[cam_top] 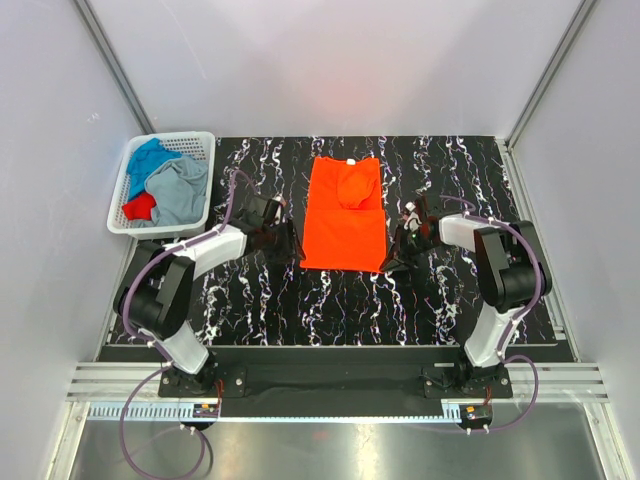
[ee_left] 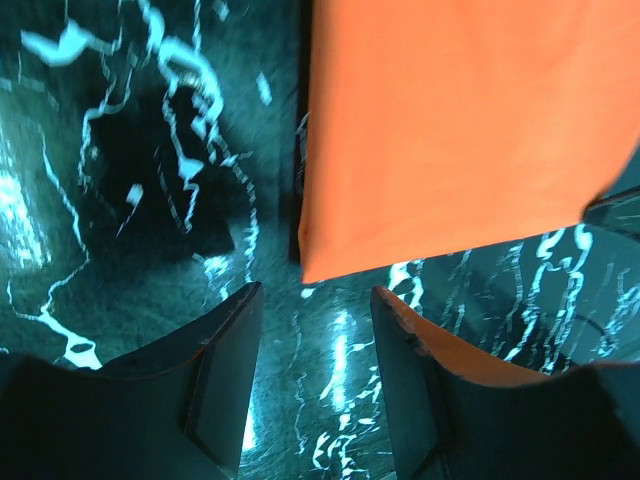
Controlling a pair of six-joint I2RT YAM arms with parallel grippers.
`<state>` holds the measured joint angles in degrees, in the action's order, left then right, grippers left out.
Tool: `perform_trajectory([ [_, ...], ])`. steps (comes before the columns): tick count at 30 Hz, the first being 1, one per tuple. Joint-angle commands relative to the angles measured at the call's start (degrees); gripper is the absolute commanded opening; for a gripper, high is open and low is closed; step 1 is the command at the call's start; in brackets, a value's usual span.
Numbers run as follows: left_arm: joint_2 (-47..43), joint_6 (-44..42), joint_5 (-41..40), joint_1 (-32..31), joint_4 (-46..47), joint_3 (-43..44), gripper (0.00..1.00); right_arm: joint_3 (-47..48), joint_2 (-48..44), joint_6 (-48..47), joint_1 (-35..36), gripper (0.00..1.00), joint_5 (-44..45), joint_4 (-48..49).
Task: Fold and stack the t-shirts
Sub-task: Fold the tshirt
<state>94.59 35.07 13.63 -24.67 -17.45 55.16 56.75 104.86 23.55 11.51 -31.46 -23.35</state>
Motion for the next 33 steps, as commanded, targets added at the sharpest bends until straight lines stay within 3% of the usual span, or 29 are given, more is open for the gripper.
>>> perform_trajectory([
  [1,-0.5,1.1,-1.8,0.1,0.8,-0.7,0.52,-1.2,0.4,-0.9,-0.3,0.15,5.1,0.2],
  [6,-0.9,0.4,-3.6,0.1,-0.8,-0.1,0.52,0.1,-5.6,-3.0,-0.3,0.20,7.4,-4.9],
  [10,-0.6,-1.3,-3.5,0.5,-1.5,-0.5,0.54,2.0,-9.3,-2.2,-0.3,0.37,8.4,-8.5],
  [17,-2.0,-2.9,6.0,0.8,5.4,-4.6,0.58,-0.5,-13.9,1.4,-0.2,0.50,13.0,-8.6],
  [27,-0.1,0.2,10.1,0.8,12.2,-8.7,0.58,-3.9,-11.4,7.3,-0.2,0.60,12.6,-4.4],
  [33,2.3,0.0,9.3,-0.1,9.2,-8.6,0.56,-9.6,-11.1,11.8,-0.3,0.61,10.6,2.3],
])
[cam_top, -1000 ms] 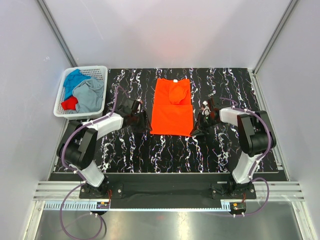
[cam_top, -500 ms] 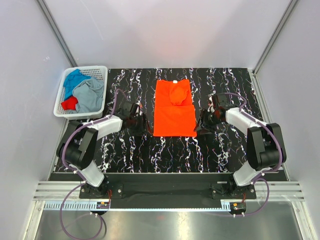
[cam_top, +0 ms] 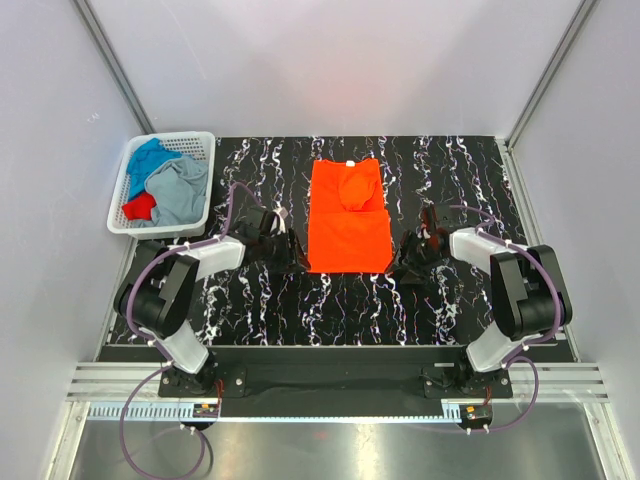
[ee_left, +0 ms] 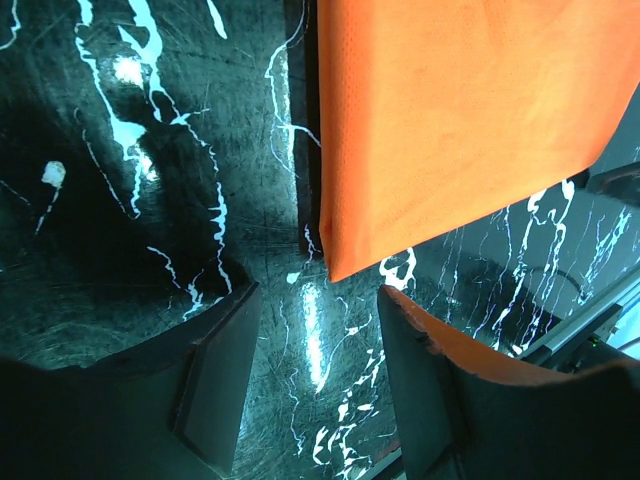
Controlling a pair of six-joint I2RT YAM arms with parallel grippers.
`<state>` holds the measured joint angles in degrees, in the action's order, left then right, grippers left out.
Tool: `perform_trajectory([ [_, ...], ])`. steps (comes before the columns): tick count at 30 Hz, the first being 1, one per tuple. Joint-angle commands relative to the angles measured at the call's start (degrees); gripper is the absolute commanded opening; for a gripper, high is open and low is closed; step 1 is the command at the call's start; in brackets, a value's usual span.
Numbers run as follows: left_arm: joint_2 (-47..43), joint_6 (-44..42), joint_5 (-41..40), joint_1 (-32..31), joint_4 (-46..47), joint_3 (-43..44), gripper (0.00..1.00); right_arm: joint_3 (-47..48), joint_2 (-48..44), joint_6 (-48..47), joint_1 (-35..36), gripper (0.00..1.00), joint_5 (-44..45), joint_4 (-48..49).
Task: Fold and stack the t-shirts
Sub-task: Fold the tshirt
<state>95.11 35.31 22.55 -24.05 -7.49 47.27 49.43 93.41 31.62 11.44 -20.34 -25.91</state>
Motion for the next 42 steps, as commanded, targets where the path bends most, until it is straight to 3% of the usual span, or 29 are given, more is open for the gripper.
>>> perform_trajectory([
  [1,1.7,-0.3,-0.2,-0.9,-1.4,-0.8,0.56,-2.9,0.5,4.0,-0.2,0.61,0.4,5.3],
  [7,0.9,1.9,-0.7,-1.3,-0.7,-1.8,0.48,-6.4,1.8,5.2,-0.2,0.60,2.0,9.0],
  [13,1.8,3.3,-0.4,-1.6,1.0,-2.1,0.47,-7.0,1.7,4.2,-0.2,0.55,4.7,8.7],
  [19,2.3,4.6,-0.7,-2.2,2.4,-2.9,0.50,-7.2,1.4,4.7,-0.2,0.38,6.5,9.3],
  [27,5.2,4.7,-1.8,-2.6,2.8,-2.1,0.46,-6.5,2.4,4.9,-0.2,0.34,6.9,9.9],
  [30,6.0,4.9,-2.1,-2.6,2.9,-1.7,0.36,-6.4,2.7,4.9,-0.2,0.26,7.0,9.9],
  [31,6.1,4.9,-2.1,-2.6,2.9,-1.6,0.26,-6.4,2.6,4.8,-0.2,0.22,6.9,10.1],
  [34,6.5,5.3,-2.2,-2.6,2.4,-1.1,0.11,-6.5,2.3,4.5,-0.2,0.04,6.9,10.0],
  [35,6.5,5.3,-2.2,-2.6,2.0,-0.8,0.02,-6.5,2.0,4.4,-0.1,0.00,6.9,9.6],
  [42,3.6,6.3,-2.0,-2.7,-0.2,-0.9,0.00,-6.4,-0.3,3.7,-0.2,0.00,6.7,7.1],
])
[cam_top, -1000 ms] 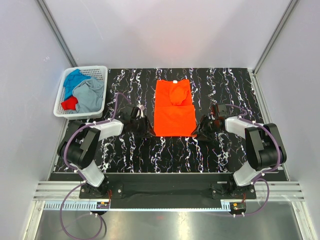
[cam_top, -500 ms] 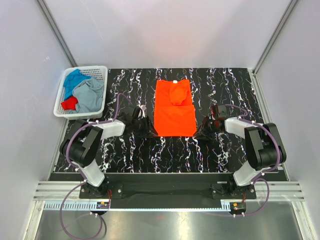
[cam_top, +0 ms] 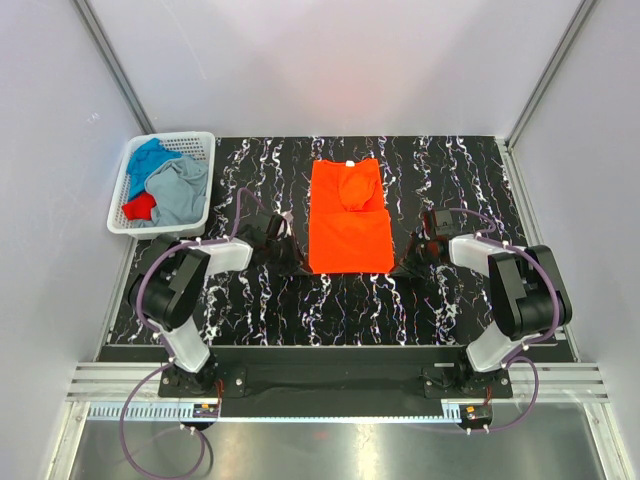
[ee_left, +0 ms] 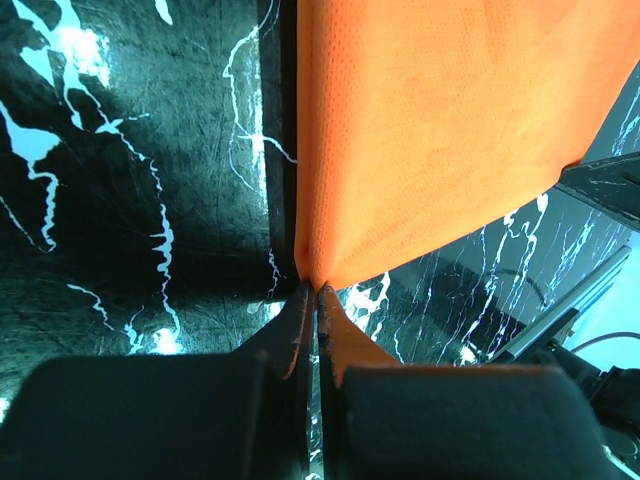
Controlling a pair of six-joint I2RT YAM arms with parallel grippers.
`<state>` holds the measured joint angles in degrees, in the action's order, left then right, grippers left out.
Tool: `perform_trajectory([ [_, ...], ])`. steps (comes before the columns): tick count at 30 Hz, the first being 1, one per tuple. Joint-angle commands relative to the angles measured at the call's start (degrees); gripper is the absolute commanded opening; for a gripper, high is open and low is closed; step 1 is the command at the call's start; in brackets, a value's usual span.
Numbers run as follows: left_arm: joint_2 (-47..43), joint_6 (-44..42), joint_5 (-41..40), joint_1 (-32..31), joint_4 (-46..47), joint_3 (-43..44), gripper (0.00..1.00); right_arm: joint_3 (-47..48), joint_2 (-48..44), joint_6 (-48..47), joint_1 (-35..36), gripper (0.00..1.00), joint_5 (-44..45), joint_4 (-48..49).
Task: Fold and stack the t-shirts
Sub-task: Fold the tshirt
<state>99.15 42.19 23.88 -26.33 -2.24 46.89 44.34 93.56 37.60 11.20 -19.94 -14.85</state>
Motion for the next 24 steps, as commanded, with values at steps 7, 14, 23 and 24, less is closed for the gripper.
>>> perform_trajectory([
  [7,-6.8,0.8,-5.2,-2.1,-8.5,-2.1,0.00,-3.7,-5.5,-2.4,0.1,0.00,6.4,-6.4],
  [14,-11.3,2.6,-7.1,-4.7,-10.1,-5.6,0.00,-6.6,-10.4,-2.9,0.2,0.00,6.1,-8.9],
  [23,-18.4,6.4,-9.0,-8.3,-10.5,-10.4,0.00,-9.9,-20.8,-0.5,2.8,0.00,5.7,-12.3],
  [24,-19.8,6.8,-9.1,-8.7,-11.3,-10.5,0.00,-10.0,-21.5,0.1,3.4,0.00,5.7,-12.7],
])
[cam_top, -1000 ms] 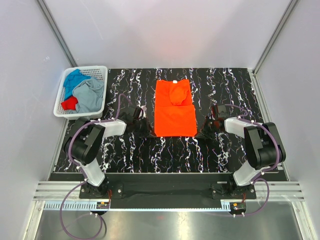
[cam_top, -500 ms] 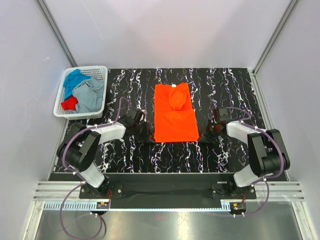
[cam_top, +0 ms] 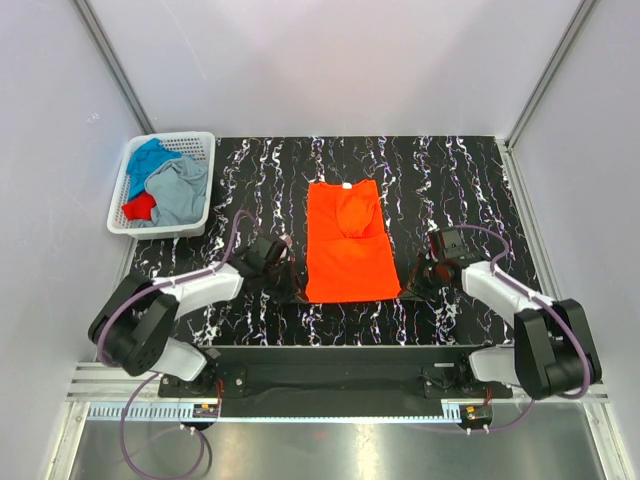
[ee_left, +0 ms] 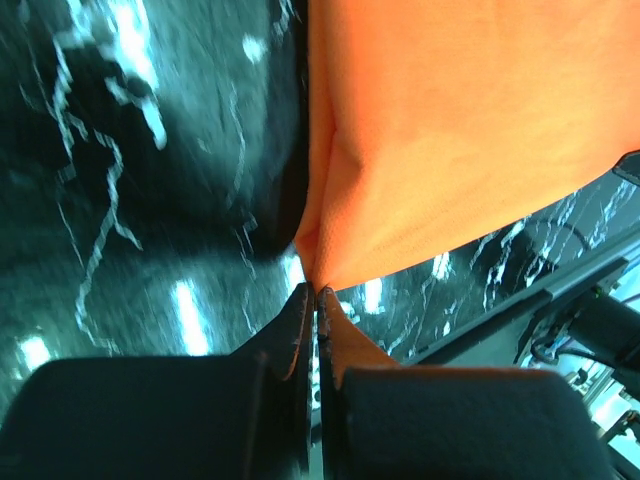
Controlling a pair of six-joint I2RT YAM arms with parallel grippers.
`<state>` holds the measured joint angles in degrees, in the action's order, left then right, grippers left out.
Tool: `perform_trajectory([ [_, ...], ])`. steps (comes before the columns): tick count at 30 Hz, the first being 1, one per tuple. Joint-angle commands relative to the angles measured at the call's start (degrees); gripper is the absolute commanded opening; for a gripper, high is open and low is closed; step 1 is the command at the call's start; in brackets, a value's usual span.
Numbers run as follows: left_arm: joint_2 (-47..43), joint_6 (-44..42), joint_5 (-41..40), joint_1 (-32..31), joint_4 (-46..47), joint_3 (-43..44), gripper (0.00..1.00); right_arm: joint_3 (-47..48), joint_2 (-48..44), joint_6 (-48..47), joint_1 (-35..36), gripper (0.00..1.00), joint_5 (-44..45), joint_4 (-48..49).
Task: Fold and stack the t-shirts
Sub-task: Fold the tshirt
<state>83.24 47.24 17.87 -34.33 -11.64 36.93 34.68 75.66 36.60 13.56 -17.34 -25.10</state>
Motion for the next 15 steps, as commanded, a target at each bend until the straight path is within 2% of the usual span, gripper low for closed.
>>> perform_trajectory([
  [1,-4.7,2.3,-3.7,-1.4,-2.3,-0.6,0.00,-0.5,-4.4,1.4,1.4,0.00,3.5,-3.2],
  [8,-11.4,5.0,-5.9,-3.6,-7.0,-0.8,0.00,-0.7,-11.7,2.7,3.4,0.00,4.9,-7.2],
  [15,-13.4,5.8,-8.8,-3.7,-10.6,1.7,0.00,1.4,-14.4,1.3,3.5,0.00,5.5,-8.3],
])
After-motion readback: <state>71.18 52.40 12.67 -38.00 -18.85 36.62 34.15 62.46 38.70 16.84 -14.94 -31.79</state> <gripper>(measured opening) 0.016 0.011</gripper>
